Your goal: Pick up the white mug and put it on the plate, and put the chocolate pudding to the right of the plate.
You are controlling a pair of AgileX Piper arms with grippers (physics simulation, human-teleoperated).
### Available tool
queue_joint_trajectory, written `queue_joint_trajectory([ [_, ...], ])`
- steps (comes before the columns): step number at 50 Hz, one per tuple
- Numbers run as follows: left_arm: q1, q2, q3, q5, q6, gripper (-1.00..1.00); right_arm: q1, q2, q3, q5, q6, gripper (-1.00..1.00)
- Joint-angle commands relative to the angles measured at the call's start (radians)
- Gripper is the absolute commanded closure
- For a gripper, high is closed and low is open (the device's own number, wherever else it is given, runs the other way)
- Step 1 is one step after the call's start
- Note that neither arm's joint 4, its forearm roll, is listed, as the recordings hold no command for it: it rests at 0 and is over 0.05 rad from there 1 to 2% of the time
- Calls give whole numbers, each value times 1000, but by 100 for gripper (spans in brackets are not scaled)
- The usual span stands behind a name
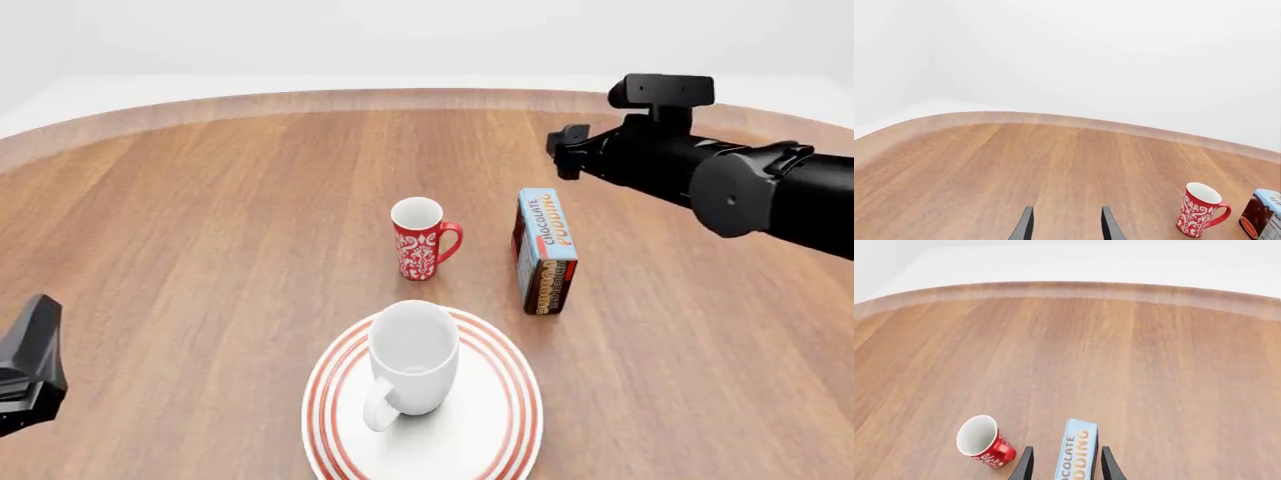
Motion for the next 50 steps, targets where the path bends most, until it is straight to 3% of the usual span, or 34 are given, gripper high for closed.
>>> queue_joint_trajectory([
  [1, 0, 2, -1, -1, -2, -100, -12, 26, -12, 6, 29, -100],
  [50, 1, -1, -1, 2, -2, -100, -44, 147, -32, -31, 5, -100],
])
